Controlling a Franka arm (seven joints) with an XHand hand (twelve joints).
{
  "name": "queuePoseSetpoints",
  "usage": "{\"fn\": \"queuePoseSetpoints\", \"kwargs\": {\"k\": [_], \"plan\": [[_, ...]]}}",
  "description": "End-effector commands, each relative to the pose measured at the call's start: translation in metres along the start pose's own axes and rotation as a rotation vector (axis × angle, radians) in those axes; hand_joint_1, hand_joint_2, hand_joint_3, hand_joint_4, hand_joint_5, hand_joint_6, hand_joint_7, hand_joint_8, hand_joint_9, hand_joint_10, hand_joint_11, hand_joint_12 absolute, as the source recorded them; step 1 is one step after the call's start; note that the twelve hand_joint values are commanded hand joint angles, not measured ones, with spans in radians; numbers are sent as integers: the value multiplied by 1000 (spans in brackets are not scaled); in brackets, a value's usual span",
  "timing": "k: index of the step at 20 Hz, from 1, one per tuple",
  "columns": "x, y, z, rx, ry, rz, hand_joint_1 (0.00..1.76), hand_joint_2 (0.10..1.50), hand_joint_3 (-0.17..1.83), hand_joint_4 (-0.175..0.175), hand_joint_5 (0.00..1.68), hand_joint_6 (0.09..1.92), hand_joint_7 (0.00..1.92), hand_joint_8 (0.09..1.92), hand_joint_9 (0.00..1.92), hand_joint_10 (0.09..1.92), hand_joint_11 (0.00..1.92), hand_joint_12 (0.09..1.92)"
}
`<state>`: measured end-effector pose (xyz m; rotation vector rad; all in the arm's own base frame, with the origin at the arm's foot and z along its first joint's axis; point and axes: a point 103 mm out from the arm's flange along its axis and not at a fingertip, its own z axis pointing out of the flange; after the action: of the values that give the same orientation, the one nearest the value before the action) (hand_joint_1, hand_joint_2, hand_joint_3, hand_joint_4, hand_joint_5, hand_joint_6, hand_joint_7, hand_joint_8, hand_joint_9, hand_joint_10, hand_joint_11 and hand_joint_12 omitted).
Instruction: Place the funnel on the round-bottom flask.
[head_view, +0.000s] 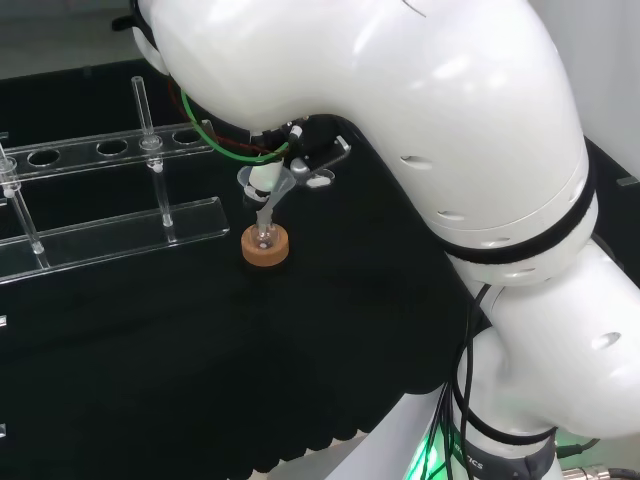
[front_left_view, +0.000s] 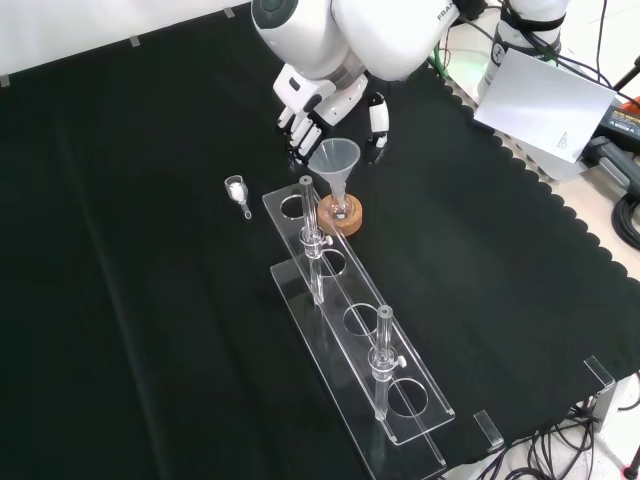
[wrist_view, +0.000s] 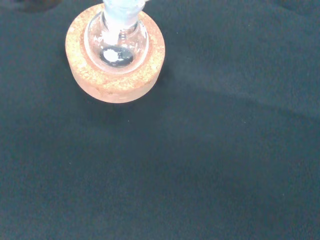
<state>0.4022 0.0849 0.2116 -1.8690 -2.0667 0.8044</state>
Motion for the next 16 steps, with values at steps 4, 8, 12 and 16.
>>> {"fn": "queuePoseSetpoints", "kwargs": {"k": [4, 8, 12, 16], "plan": [[-2, -4, -3, -20, 9, -9, 547, 630, 418, -45, 234, 87, 128, 729, 480, 685, 152, 1469], [-4, -10, -8, -85, 33, -26, 486, 632, 358, -45, 231, 87, 119, 730, 467, 696, 149, 1471], [-11, -17, -17, -116, 63, -29, 432, 628, 332, -45, 229, 87, 115, 730, 452, 696, 148, 1471], [-22, -23, -23, -138, 89, -22, 418, 650, 286, -45, 232, 87, 116, 729, 443, 706, 147, 1472]]}}
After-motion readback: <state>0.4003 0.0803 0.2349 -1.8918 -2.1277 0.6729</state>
